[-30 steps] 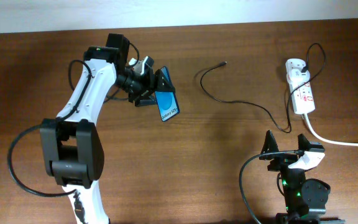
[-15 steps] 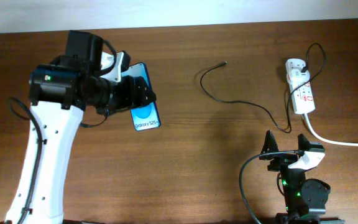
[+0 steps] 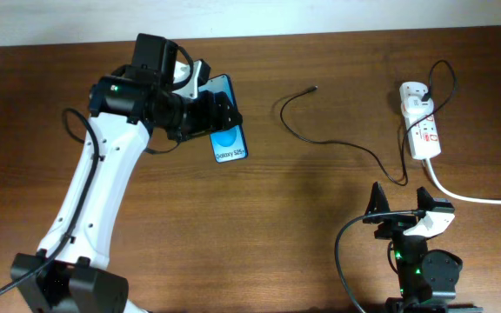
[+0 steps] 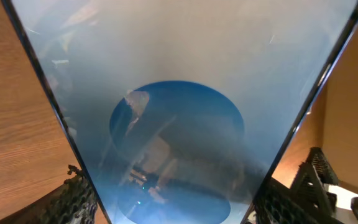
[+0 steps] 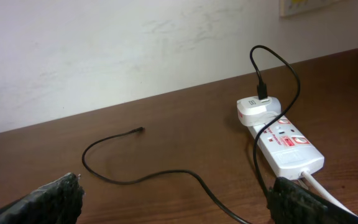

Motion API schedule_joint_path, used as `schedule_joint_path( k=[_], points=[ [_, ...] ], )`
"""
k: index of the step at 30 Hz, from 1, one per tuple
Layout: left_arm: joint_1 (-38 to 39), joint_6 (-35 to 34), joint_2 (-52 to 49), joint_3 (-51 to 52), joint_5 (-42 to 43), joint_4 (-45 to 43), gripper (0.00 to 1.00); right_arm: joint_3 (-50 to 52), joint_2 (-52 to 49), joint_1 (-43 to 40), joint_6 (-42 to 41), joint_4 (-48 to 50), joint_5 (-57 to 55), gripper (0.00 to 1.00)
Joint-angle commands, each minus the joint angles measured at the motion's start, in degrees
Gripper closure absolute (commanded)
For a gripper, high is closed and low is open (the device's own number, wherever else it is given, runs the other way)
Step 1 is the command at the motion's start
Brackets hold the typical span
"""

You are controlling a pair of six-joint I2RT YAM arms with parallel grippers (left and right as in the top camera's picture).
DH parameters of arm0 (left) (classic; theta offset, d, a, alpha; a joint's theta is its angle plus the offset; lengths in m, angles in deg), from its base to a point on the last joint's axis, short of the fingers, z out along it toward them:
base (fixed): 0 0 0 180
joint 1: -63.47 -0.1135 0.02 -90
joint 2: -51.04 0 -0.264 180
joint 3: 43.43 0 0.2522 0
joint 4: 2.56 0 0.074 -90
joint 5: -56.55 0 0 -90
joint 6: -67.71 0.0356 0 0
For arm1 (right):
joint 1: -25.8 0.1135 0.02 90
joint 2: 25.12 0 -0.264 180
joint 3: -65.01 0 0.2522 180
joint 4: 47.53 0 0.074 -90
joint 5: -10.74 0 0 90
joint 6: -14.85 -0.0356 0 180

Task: Plug charger to phone and switch on socket
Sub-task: 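Raise the held phone toward the table center with the left gripper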

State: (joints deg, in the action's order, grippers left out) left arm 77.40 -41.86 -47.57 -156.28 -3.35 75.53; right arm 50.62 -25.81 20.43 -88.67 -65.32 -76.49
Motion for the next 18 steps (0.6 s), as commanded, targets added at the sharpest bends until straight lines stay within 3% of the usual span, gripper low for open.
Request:
schedule_joint_path(
  k=[1, 4, 18],
  points=[
    [0.33, -0.35, -1.14, -0.09, 8.55, -0.44, 0.49, 0.31, 0.33, 0.11, -0.28, -0.24, -0.28, 0.01],
    [0.33, -0.35, -1.14, -0.09, 12.44, -0.22, 0.49, 0.31, 0.33, 0.11, -0.28, -0.24, -0.26, 0.02],
    [0.28, -0.31, -1.14, -0.09, 14.05, 1.31, 0.48, 0.31, 0.33, 0.11, -0.28, -0.24, -0.26, 0.01]
  ],
)
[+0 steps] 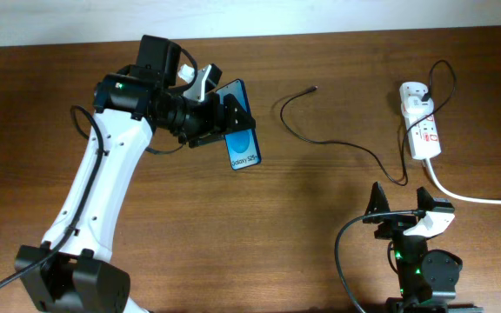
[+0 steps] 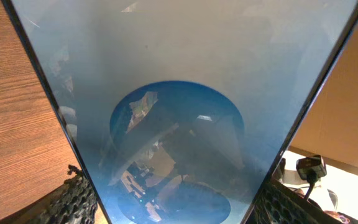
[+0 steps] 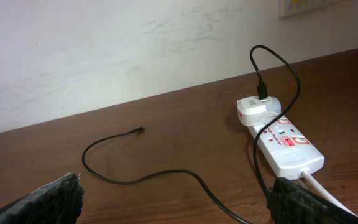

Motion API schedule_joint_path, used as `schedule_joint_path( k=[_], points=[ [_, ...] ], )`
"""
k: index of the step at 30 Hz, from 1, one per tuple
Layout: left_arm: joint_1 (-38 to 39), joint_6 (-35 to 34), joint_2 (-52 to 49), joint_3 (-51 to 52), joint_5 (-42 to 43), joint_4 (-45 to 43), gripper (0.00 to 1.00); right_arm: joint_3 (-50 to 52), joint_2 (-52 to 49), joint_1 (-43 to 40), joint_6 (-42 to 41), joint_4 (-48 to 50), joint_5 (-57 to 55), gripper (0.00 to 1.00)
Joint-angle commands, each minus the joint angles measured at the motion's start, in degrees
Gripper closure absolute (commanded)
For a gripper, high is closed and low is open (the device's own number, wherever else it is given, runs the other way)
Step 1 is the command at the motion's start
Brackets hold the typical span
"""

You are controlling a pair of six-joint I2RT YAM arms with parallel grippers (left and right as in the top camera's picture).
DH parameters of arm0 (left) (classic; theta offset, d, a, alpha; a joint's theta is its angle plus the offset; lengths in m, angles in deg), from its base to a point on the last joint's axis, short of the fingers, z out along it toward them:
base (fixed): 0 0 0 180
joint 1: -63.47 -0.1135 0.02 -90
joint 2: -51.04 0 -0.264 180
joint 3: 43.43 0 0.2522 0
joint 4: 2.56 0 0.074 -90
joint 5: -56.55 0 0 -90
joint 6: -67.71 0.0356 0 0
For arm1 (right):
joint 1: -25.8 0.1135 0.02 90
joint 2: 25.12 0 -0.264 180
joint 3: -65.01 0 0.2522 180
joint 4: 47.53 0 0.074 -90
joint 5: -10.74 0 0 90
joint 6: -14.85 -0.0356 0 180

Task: Plug charger to phone and switch on socket
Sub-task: 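Raise the held phone toward the table center with the left gripper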

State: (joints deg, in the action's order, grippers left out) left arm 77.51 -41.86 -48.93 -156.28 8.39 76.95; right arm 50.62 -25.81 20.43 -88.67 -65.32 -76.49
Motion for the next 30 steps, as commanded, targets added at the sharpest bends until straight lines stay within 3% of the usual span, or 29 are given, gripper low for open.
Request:
schedule_joint_path(
  k=[1, 23, 27, 30],
  points=[
    [0.17, -0.33, 0.22, -0.09, 2.32, -0.13, 0.48, 0.31, 0.33, 0.11, -0.28, -0.24, -0.28, 0.02],
    [0.15, -0.61, 0.22, -0.09, 2.95, -0.13, 0.47, 0.31, 0.33, 0.11, -0.28, -0.24, -0.28, 0.01],
    [0.15, -2.34, 0.22, -0.09, 2.89, -0.85, 0.47, 0.31, 0.28, 0.11, -0.28, -0.24, -0.28, 0.01],
    [-1.4, -8.41, 0.22, -0.09, 2.38, -2.03, 0.47, 0.31, 0.28, 0.11, -0.26, -0.26, -1.27, 0.01]
  ],
)
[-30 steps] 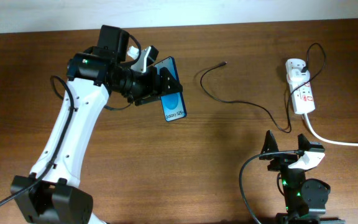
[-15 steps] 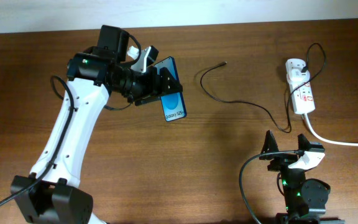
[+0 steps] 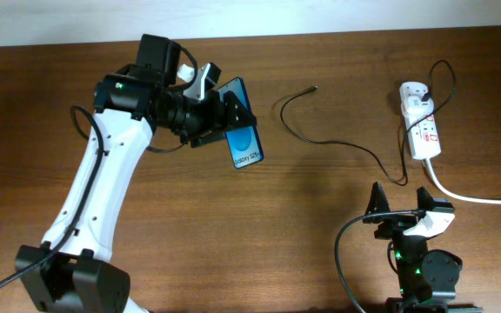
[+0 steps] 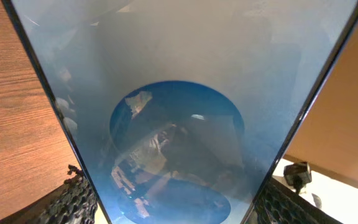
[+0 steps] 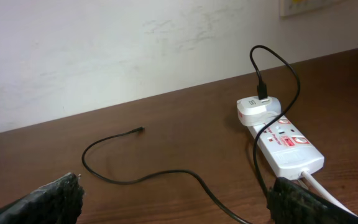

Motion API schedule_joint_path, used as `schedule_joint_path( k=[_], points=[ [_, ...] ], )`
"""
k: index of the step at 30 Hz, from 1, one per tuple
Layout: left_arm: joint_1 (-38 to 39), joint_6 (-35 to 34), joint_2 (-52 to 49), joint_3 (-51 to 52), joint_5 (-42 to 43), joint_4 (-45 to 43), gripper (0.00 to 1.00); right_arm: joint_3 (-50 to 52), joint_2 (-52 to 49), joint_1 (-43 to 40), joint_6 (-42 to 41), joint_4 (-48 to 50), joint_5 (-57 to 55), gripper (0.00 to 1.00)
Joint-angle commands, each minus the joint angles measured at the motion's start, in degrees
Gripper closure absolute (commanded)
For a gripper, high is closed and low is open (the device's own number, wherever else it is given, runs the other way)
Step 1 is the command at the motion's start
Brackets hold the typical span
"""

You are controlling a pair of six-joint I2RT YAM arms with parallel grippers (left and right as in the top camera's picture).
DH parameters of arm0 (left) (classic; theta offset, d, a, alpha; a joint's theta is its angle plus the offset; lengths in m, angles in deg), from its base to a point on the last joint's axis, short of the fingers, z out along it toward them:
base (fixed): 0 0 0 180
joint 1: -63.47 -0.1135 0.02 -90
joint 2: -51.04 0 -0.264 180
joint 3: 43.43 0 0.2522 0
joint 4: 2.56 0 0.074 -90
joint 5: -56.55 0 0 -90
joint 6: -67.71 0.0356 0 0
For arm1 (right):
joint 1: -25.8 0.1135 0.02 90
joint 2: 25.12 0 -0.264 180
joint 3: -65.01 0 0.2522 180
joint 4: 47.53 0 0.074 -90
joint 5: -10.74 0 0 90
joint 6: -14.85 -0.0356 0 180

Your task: Plug charger to phone and switch on socket

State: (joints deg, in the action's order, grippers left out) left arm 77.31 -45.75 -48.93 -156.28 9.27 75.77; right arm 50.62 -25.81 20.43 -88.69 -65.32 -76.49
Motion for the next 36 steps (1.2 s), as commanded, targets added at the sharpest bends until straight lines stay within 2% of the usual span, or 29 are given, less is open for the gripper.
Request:
schedule_joint_path(
  k=[1, 2, 3, 4, 5, 6, 7, 8, 11, 13, 15, 16, 18, 19, 20, 22, 23, 26, 28, 34, 35, 36],
  points=[
    [-1.95, -7.08, 0.22, -0.09, -0.61, -1.01, 0.47, 0.31, 0.28, 0.11, -0.52, 0.57, -1.25, 0.02],
    [-2.91, -10.67, 0.15, -0.09, -2.29, -1.38, 0.46, 0.31, 0.28, 0.11, -0.57, 1.05, 4.87, 0.01],
    [-3.61, -12.63, 0.09, -0.09, -2.27, -2.58, 0.46, 0.31, 0.28, 0.11, -4.28, 0.96, 12.57, 0.01],
    [-4.28, -14.6, -0.17, -0.09, -2.23, -3.87, 0.46, 0.31, 0.28, 0.11, -19.19, 1.53, 26.8, 0.01],
    [-4.87, -15.85, -0.74, -0.09, -2.25, -4.57, 0.45, 0.31, 0.28, 0.11, -27.47, 1.57, 30.73, 0.01],
    [-5.44, -17.44, -1.86, -0.09, -2.16, -4.57, 0.44, 0.31, 0.28, 0.11, -39.78, 2.78, 33.51, 0.01],
    [-5.66, -19.15, -3.13, -0.09, -1.88, -4.57, 0.45, 0.31, 0.28, 0.11, -41.18, 5.22, 33.53, 0.01],
    [-5.68, -19.63, -4.46, -0.09, 0.0, -4.59, 0.45, 0.31, 0.28, 0.11, -35.08, 9.09, 33.46, 0.01],
    [-5.66, -19.85, -8.11, -0.09, 5.05, -4.57, 0.45, -1.38, -2.43, 0.11, -33.16, 7.3, 31.85, 0.01],
    [-5.66, -20.57, -9.44, -0.09, 6.78, -4.57, 0.45, -7.32, -9.97, 0.11, -30.32, 3.67, 30.6, 0.02],
    [-5.66, -21.55, -9.44, -0.09, 7.5, -4.57, 0.45, -17.79, -21.68, 0.24, -30.16, -3.04, 28.57, 0.02],
    [-5.66, -21.66, -9.44, -0.09, 7.5, -4.55, 0.45, -27.61, -32.48, 3.04, -26.82, -7.37, 28.41, 0.02],
    [-5.66, -22.86, -9.44, -0.09, 7.45, -4.59, 0.44, -35.74, -42.1, 10.56, -25.64, -7.3, 25.09, 0.02],
    [-5.66, -23.3, -9.44, -0.09, 7.5, -4.59, 0.45, -40.7, -48.39, 18.95, -22.88, -6.4, 16.0, 0.02],
    [-5.66, -23.61, -9.44, -0.09, 7.72, -4.57, 0.45, -42.58, -54.01, 27.36, -20.35, -1.66, 7.5, 0.02],
    [-5.66, -24.5, -9.44, -0.09, 10.12, -4.57, 0.44, -42.58, -62.34, 36.96, -17.68, 8.72, -2.82, 0.01],
    [-5.66, -24.52, -9.44, -0.09, 10.71, -4.57, 0.44, -42.58, -69.96, 40.7, -17.77, 19.12, -4.74, 0.02],
    [-5.66, -24.5, -9.44, -0.09, 12.66, -4.55, 0.44, -42.58, -79.52, 42.64, -17.77, 31.5, -2.84, 0.02],
    [-5.64, -24.5, -9.44, -0.09, 12.66, -4.55, 0.44, -42.58, -82.73, 42.64, -17.81, 34.97, -0.87, 0.02],
    [-2.78, -22.29, -9.42, -0.09, 12.61, -4.55, 0.45, -42.58, -83.49, 42.47, -17.99, 35.8, -0.9, 0.3],
    [-1.64, -21.84, -9.42, -0.09, 12.61, -4.52, 0.45, -42.58, -83.49, 42.49, -17.99, 35.82, -0.9, 0.37],
    [-1.29, -21.64, -9.42, -0.09, 12.74, -4.46, 0.45, -42.58, -83.49, 42.49, -17.99, 35.98, -0.9, 0.37]
  ],
)
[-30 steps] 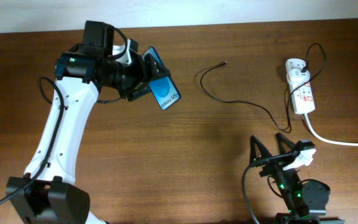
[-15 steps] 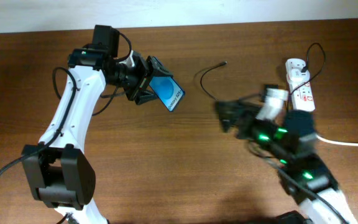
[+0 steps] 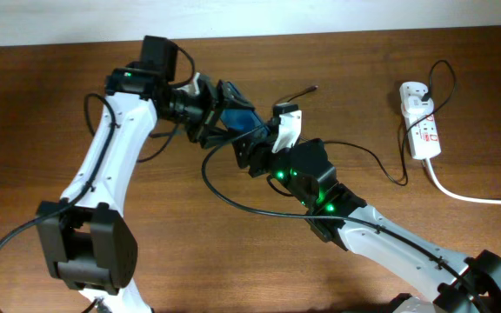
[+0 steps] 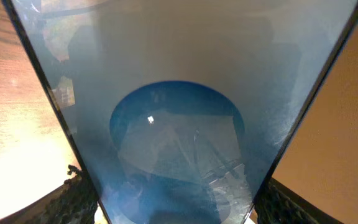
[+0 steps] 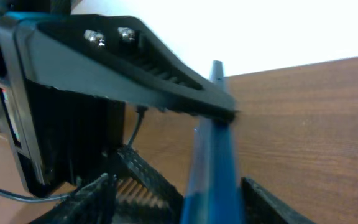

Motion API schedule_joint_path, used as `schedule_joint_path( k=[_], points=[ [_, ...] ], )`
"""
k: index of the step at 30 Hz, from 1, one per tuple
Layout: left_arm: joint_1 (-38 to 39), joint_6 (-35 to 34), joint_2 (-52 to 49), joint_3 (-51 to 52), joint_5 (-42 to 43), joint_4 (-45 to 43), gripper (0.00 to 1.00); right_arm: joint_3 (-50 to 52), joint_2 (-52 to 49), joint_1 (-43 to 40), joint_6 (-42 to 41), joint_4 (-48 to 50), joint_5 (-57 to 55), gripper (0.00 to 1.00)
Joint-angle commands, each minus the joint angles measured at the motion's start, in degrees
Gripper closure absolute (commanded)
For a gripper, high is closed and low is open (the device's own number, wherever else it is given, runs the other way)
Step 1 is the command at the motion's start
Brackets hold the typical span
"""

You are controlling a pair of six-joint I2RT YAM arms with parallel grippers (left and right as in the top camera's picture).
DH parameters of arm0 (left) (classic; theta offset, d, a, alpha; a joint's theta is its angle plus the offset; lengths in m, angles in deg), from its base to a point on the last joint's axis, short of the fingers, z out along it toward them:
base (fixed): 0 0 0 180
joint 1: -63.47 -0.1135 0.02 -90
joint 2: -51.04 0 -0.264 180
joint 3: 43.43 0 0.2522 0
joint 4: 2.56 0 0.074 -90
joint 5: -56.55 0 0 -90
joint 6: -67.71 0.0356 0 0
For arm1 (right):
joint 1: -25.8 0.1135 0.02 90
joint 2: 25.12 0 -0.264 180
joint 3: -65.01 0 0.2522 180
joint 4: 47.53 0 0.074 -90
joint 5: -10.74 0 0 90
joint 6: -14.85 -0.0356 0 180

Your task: Plug charger to phone and switch on socket

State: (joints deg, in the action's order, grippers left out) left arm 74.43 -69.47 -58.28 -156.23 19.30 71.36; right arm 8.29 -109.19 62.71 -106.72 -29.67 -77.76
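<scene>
The blue phone [image 3: 238, 112] is off the table, tilted on edge, with my left gripper [image 3: 223, 108] shut on it. Its screen [image 4: 178, 93] fills the left wrist view, with the left fingers [image 4: 73, 199] on its side edges. My right gripper [image 3: 253, 148] has reached the phone. In the right wrist view the phone [image 5: 213, 162] shows edge-on between the right gripper's [image 5: 176, 200] open fingers, and a gap shows at the left finger [image 5: 95, 198]. The charger cable's loose plug [image 3: 314, 88] lies on the table. The charger [image 3: 414, 90] sits in the white power strip [image 3: 424, 130].
The black cable [image 3: 364, 149] snakes across the wooden table [image 3: 190, 243] from the plug to the strip at the far right. The strip's white lead [image 3: 477, 198] runs off the right edge. My right arm [image 3: 381, 235] stretches diagonally across the table's middle.
My right arm was parked at the front right edge and now reaches to the phone, with its fingers either side of it. The left gripper has turned the phone more on edge.
My left gripper held the phone at the back left, screen up. Then the phone was further right and tilted, and it stayed there while the right arm rested at the front edge. Now the right gripper brackets the held phone. The cable has not moved.
</scene>
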Motion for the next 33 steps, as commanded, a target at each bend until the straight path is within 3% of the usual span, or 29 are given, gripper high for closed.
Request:
schedule_joint_path(
  k=[1, 3, 5, 10, 12, 13, 15, 18, 22, 25, 27, 28, 29, 31, 33],
  points=[
    [2.54, 2.08, -0.07, -0.13, 4.09, -0.07, 0.45, -0.24, -0.11, 0.2, 0.07, 0.28, 0.37, 0.37],
    [3.04, 3.45, -0.07, -0.13, 4.07, 0.11, 0.45, -0.24, -0.11, 0.2, 0.07, 0.26, 0.37, 0.47],
    [3.04, 4.0, -0.07, -0.13, 4.07, 0.55, 0.45, -0.24, -0.11, 0.2, 0.04, 0.2, 0.42, 0.69],
    [3.02, 4.44, -0.07, -0.13, 3.5, 0.5, 0.42, -0.24, -0.09, 0.22, -0.39, 0.15, 1.22, 0.94],
    [3.02, 4.46, -0.07, -0.13, 3.17, 0.46, 0.2, -0.24, -0.09, 0.2, -0.37, 0.15, 1.51, 0.96],
    [2.97, 4.9, -0.07, -0.15, 2.86, -0.07, 0.0, -0.24, -0.09, 0.09, -0.39, 0.15, 1.46, 0.96],
    [1.51, 6.54, -0.07, -0.44, 3.06, -2.21, 0.01, -0.24, -0.09, -1.11, -2.58, -0.61, 0.98, 0.96],
    [-4.42, 15.15, 0.22, -4.61, 1.99, -2.19, 0.01, -0.24, -0.09, -6.05, -11.98, -2.38, 1.31, 0.96],
    [-20.68, 30.42, 13.16, -6.82, -12.61, 12.11, 0.01, -0.24, -0.09, -13.31, -46.12, -6.36, 13.07, 0.96],
    [-39.36, 37.55, 26.69, -6.14, -16.35, 23.28, 0.01, -0.22, -0.09, -13.31, -55.56, -6.56, 17.64, 0.96],
    [-54.66, 43.63, 36.57, 1.33, -10.71, 24.5, 0.01, -0.24, -0.09, -13.31, -56.0, -6.54, 18.97, 0.96],
    [-61.72, 49.37, 43.12, 10.69, -1.25, 23.02, 0.01, -0.24, -0.09, -13.31, -57.11, -6.51, 20.37, 0.96],
    [-64.46, 49.83, 46.38, 16.79, 0.85, 20.85, 0.01, -0.22, -0.09, -13.31, -57.48, -6.49, 21.27, 0.96],
    [-65.31, 47.45, 51.17, 35.41, 11.02, 8.59, 0.01, -0.22, -0.09, -13.31, -57.46, -6.51, 22.36, 0.96],
    [-60.35, 40.02, 47.19, 46.05, 11.76, 0.02, 0.01, -0.24, -0.09, -13.25, -57.46, -5.92, 22.47, 0.96]
  ],
)
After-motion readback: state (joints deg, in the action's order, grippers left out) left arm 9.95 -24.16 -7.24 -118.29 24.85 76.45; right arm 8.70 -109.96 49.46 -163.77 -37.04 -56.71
